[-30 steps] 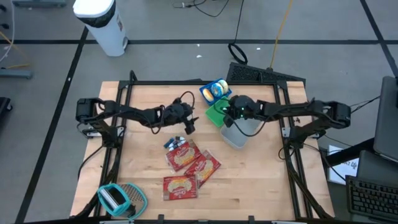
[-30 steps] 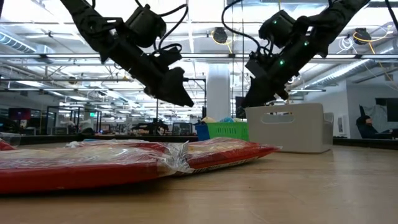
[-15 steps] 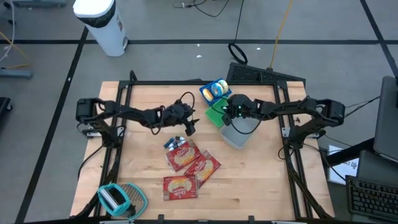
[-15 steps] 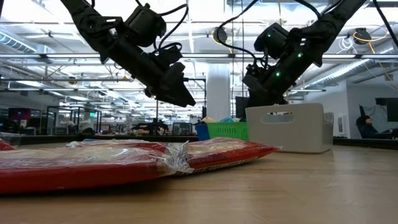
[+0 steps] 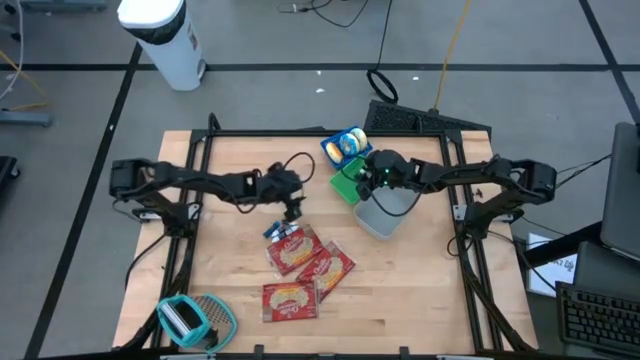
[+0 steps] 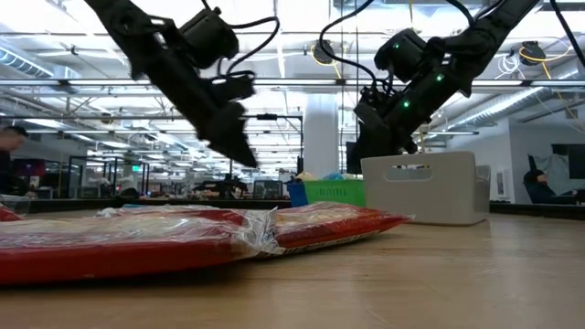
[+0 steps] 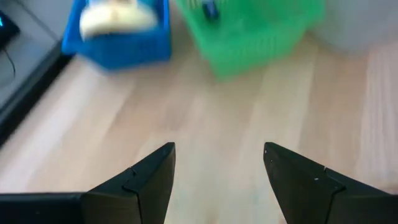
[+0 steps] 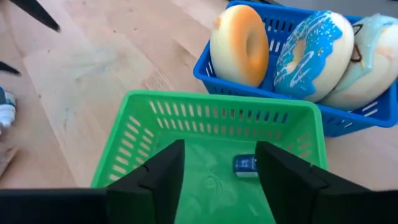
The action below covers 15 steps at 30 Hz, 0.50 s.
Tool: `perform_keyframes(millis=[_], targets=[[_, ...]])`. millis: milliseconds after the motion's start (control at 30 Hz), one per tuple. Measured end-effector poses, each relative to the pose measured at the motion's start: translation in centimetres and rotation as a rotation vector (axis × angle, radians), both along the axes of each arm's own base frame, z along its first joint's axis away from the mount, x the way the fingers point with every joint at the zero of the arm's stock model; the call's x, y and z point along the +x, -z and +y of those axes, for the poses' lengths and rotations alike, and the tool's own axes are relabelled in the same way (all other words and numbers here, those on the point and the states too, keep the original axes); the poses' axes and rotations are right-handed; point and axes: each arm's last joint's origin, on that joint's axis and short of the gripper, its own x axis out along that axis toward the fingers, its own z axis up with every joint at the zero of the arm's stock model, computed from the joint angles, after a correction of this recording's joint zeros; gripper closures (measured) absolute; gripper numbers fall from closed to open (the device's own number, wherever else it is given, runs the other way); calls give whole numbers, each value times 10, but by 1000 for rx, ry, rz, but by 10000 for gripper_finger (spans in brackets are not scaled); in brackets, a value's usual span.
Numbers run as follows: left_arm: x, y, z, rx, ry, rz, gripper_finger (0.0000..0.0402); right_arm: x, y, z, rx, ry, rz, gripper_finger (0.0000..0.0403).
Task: Pick & Place Food Item
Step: Put the large blue food coloring bottle into the green bin
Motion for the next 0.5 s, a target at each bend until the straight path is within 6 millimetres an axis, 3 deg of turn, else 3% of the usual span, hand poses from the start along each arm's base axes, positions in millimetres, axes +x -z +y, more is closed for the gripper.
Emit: perform_keyframes(millis=[167, 267, 500], targets=[[-32, -13, -13, -144, -83, 147, 158, 0, 0, 0, -20, -17, 6, 198], [-48, -10, -25, -235, -133, 265, 158, 1, -1, 0, -36, -28, 7, 197], [-55, 4, -61, -359, -143, 416, 158, 2, -3, -1, -59, -38, -10, 200]])
